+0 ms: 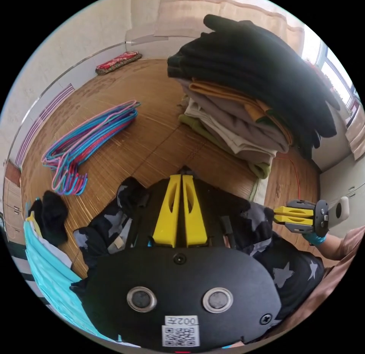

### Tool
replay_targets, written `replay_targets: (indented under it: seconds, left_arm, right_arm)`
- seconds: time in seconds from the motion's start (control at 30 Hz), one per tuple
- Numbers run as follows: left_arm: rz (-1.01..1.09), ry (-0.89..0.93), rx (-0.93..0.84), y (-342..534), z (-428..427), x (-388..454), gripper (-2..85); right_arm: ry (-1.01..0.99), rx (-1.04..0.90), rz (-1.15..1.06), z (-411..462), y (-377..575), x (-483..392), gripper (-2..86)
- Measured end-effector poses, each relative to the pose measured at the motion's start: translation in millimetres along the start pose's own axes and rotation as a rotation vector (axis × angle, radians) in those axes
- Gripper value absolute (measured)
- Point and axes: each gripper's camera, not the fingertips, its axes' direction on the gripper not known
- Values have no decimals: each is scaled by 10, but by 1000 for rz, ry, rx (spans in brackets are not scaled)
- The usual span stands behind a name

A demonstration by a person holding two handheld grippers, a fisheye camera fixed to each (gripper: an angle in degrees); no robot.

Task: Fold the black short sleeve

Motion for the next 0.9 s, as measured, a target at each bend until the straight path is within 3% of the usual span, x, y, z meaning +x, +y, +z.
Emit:
replay_targets:
  seconds: [0.4,0.53,0.67,0.9]
  left_arm:
    - [56,-28,-157,-461,413,161,3]
    - [61,-16,-148,-484,407,164,-9]
    - [67,-116,-47,-514,275,202,-9]
    - [63,-49,-123,-510,369,135,1]
  right_arm:
    - [-46,-61,-17,212,-28,138,73]
    - [-77,-45,-34,207,-68,169,18]
    - [63,7,18,130,-102,177,-4]
    - [81,-49,69,266,-100,211,-6]
